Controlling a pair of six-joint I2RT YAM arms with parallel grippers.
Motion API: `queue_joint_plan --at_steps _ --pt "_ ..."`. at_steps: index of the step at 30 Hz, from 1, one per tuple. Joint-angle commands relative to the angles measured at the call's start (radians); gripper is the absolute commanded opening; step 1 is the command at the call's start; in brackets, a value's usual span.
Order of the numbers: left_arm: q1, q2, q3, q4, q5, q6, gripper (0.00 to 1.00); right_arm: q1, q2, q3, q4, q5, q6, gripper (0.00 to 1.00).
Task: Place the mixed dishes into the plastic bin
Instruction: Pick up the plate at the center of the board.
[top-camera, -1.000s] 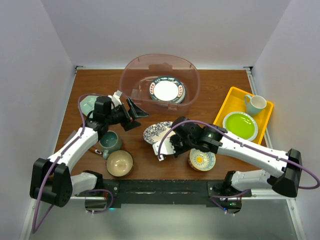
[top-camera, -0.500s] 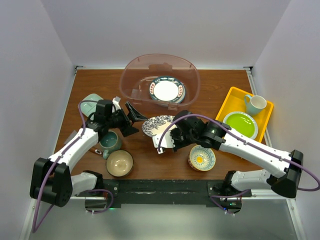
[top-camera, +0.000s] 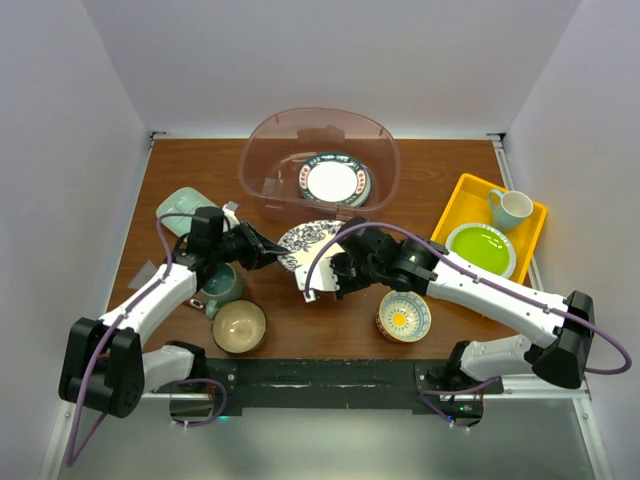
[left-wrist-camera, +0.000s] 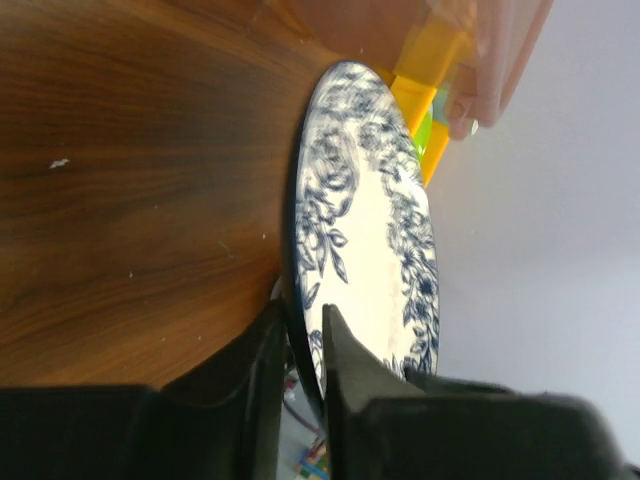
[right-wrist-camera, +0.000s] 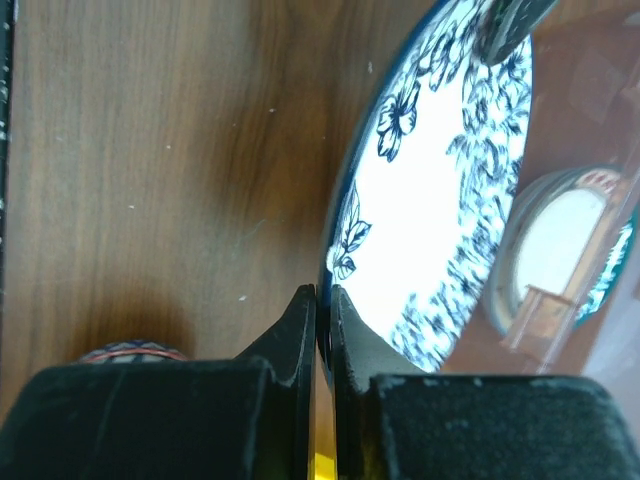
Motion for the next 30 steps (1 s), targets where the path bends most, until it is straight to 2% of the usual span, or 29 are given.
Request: queue_joint_plan --at_steps 1,2,9,17,18,21,24,30 --pt "0.001 -0.028 -0.002 0.096 0.094 -0.001 0.04 0.001 -0.027 0.041 0.147 -0.042 -0.017 0.00" --pt "0.003 -0.030 0.002 0.107 0.106 0.002 0.00 0.003 -0.030 0.040 0.142 -0.052 -0.020 0.00" --pt "0.004 -0.050 0.067 0.081 0.151 0.083 0.00 -0.007 -0.050 0.023 0.067 -0.170 -0.058 0.02" --pt "0.006 -0.093 0.142 -0.013 0.146 0.178 0.00 -0.068 -0.096 0.007 0.018 -0.295 -0.083 0.34" --pt "0.006 -0.097 0.146 -0.016 0.148 0.183 0.00 -0.077 -0.099 0.010 0.006 -0.319 -0.086 0.42" --pt "0.006 -0.106 0.166 -0.024 0.149 0.198 0.00 -0.114 -0.120 0.021 -0.013 -0.347 -0.090 0.57" --pt "0.007 -0.111 0.183 -0.031 0.152 0.218 0.00 -0.161 -0.148 0.036 -0.039 -0.388 -0.093 0.66" --pt "0.007 -0.131 0.214 -0.034 0.133 0.255 0.00 -0.255 -0.205 0.040 -0.066 -0.447 -0.106 0.73"
